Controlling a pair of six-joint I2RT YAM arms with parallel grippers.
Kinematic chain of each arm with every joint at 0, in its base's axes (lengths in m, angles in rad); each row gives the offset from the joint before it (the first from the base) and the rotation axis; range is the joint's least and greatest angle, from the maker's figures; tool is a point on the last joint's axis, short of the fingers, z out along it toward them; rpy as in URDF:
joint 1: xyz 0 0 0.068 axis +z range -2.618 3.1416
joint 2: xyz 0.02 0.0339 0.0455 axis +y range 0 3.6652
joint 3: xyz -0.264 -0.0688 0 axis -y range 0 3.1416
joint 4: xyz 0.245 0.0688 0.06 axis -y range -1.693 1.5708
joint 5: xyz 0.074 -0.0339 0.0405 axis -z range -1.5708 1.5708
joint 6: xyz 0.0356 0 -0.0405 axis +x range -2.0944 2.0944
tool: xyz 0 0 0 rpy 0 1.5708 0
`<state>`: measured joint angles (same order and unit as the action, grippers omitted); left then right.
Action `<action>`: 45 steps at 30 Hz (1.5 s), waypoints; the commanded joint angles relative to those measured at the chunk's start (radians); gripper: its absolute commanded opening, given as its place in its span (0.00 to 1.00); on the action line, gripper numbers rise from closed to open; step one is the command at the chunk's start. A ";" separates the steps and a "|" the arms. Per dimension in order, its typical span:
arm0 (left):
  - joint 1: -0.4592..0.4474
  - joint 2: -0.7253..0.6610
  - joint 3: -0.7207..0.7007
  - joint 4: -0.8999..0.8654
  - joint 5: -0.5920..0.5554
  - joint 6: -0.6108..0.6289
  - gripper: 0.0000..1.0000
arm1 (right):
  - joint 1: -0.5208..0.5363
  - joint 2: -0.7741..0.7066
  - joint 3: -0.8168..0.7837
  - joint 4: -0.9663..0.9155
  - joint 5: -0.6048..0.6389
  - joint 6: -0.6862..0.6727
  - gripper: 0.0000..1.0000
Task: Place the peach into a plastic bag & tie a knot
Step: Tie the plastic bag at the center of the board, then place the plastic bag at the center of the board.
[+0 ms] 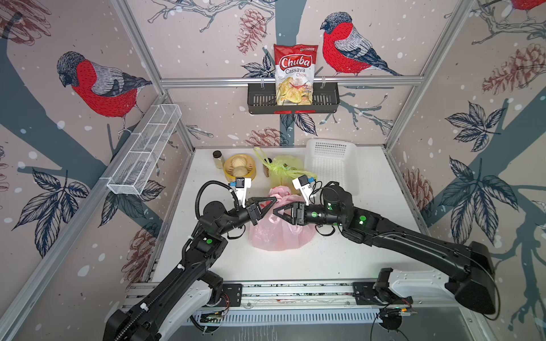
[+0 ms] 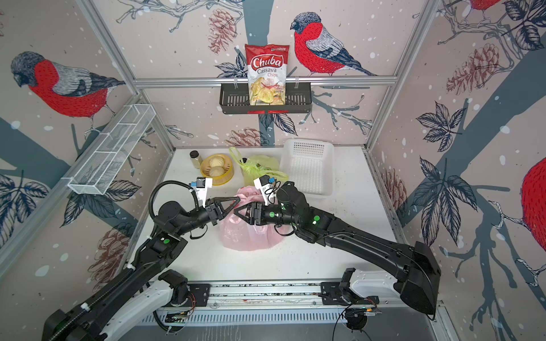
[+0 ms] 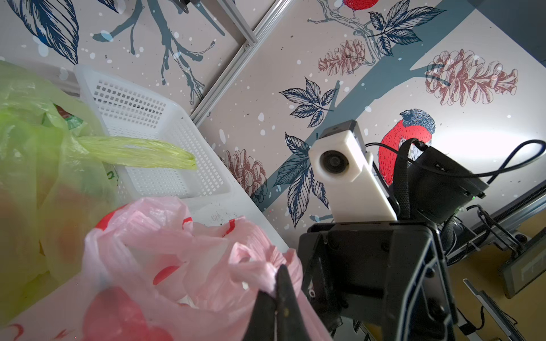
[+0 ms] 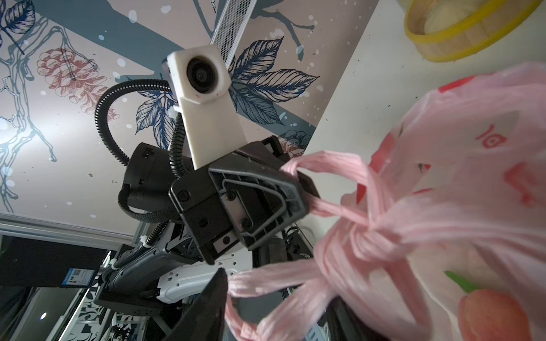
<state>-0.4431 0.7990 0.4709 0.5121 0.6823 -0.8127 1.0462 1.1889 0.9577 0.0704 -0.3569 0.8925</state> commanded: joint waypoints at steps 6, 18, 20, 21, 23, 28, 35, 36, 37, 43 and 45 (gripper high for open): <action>0.000 -0.008 0.003 0.062 0.016 -0.006 0.00 | 0.021 -0.027 -0.025 0.040 0.013 0.035 0.58; -0.006 -0.030 -0.003 0.060 0.030 -0.014 0.00 | 0.023 0.049 -0.016 0.112 -0.002 0.054 0.44; -0.006 -0.034 -0.002 0.053 0.027 -0.010 0.00 | 0.022 0.051 -0.015 0.120 -0.009 0.050 0.29; -0.006 -0.035 -0.001 0.044 0.022 -0.005 0.00 | 0.021 0.050 -0.017 0.123 -0.019 0.046 0.20; -0.005 -0.036 0.015 0.007 -0.003 0.018 0.00 | 0.021 0.042 -0.024 0.122 -0.029 0.037 0.09; -0.006 -0.016 0.186 -0.307 -0.342 0.233 0.00 | 0.022 -0.017 -0.079 0.054 -0.021 0.001 0.00; 0.036 0.190 0.363 -0.441 -0.807 0.481 0.00 | 0.022 -0.131 -0.214 -0.011 0.028 -0.043 0.00; 0.056 0.220 0.371 -0.436 -0.809 0.488 0.00 | 0.022 -0.146 -0.238 -0.012 0.042 -0.047 0.00; 0.075 0.246 0.379 -0.430 -0.805 0.487 0.00 | 0.023 -0.161 -0.260 -0.014 0.054 -0.049 0.00; 0.115 0.280 0.375 -0.404 -0.760 0.508 0.00 | 0.004 -0.183 -0.314 -0.096 0.112 -0.101 0.00; 0.114 0.278 0.379 -0.429 -0.695 0.509 0.02 | -0.029 -0.178 -0.300 -0.138 0.119 -0.131 0.23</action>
<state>-0.3389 1.0798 0.8364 0.0536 0.0280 -0.3359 1.0386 1.0107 0.6506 0.0341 -0.2451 0.8173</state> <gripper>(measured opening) 0.059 0.064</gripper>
